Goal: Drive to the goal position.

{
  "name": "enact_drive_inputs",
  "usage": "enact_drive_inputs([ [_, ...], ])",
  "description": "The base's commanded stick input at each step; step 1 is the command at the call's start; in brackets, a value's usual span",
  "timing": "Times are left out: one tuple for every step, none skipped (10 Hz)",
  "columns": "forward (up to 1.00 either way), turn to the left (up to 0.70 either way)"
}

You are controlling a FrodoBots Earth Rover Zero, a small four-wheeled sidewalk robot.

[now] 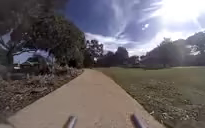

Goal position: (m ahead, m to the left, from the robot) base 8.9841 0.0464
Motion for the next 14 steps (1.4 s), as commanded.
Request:
enact_drive_inputs([
  [1.0, 0.0],
  [1.0, 0.0],
  [1.0, 0.0],
  [1.0, 0.0],
  [1.0, 0.0],
  [1.0, 0.0],
  [1.0, 0.0],
  [1.0, 0.0],
  [1.0, 0.0],
  [1.0, 0.0],
  [1.0, 0.0],
  [1.0, 0.0],
  [1.0, 0.0],
  [1.0, 0.0],
])
